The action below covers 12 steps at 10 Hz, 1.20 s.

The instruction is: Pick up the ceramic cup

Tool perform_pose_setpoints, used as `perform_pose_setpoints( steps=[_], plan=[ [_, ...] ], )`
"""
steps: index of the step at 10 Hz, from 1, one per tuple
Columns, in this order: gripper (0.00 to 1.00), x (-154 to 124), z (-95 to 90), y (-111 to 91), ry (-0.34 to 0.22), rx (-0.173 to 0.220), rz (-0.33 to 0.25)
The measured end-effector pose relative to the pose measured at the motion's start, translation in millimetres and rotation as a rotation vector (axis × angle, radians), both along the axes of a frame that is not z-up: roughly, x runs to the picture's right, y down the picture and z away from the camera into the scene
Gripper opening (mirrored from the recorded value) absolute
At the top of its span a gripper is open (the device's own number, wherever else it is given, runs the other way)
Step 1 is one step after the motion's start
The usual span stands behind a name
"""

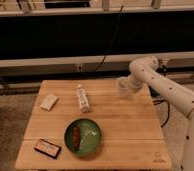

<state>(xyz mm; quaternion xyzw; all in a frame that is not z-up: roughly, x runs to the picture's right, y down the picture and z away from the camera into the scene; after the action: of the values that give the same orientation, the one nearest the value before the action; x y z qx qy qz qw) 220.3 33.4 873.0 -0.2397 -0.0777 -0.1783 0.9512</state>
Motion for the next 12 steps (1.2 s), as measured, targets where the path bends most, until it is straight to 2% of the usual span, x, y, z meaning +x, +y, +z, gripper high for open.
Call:
perform_pose_setpoints(
  steps=[2,3,6,9,12],
  plan=[
    [0.79,-1,3.2,1,0.002,-0.002,0.000],
    [0.75,-2,5.2,2,0.004,-0.004,-0.001],
    [0.80,-4,8.6,3,0.008,-0.006,-0.001],
    [0.57,-6,13.6,5,0.009,-0.012,-0.002],
    [0.24,-8,18.5,7,0.012,-0.014,-0.004]
  ],
)
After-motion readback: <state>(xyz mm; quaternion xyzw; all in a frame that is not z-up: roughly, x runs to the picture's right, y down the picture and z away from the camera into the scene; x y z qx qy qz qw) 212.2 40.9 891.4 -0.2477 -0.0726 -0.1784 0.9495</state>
